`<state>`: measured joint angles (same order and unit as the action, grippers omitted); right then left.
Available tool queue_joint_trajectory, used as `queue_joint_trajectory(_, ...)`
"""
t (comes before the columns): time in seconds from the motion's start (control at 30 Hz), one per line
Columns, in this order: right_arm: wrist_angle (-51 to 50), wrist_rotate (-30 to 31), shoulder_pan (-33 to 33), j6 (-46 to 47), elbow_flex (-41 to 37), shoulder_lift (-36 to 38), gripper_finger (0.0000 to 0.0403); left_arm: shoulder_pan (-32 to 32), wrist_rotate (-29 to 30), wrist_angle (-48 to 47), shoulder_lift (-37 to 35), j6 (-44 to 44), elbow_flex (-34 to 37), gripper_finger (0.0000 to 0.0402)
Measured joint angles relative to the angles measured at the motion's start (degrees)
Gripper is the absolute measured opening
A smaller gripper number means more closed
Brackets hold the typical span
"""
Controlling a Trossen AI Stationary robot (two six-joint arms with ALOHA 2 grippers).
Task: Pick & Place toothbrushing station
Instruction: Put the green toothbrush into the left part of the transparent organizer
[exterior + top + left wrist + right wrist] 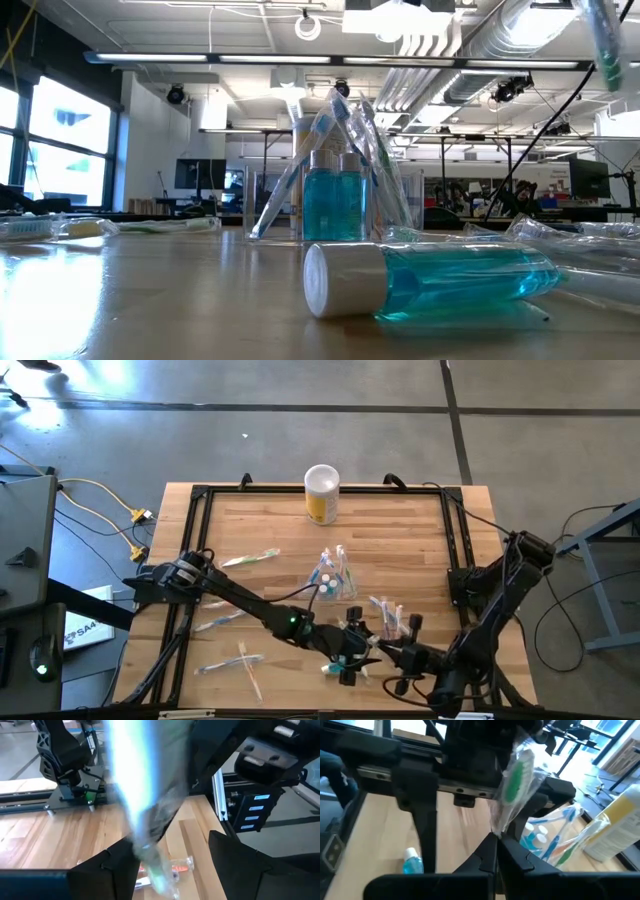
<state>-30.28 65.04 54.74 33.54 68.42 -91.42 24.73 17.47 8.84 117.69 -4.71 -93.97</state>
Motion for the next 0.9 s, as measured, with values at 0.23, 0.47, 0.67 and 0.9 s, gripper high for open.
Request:
queue_joint_trajectory(0.23,1.0,-0.5,0.0,-0.8,0.0,0.0,0.0002,0.0,0.1,0.0,0.0,0.0,0.0,0.0189)
queue_joint_trajectory(0.47,1.0,-0.9,0.0,-0.8,0.0,0.0,0.0003,0.0,0.4,0.0,0.0,1.0,0.0,0.0068)
queue_joint_trajectory(0.67,1.4,-3.3,0.0,-0.3,0.0,0.0,0.0003,0.0,0.5,-0.1,0.0,1.5,0.0,0.0018)
queue_joint_trajectory(0.9,1.7,-5.4,-0.5,-0.1,0.0,0.0,0.0041,0.0,0.1,-1.6,0.0,1.4,0.0,0.0012)
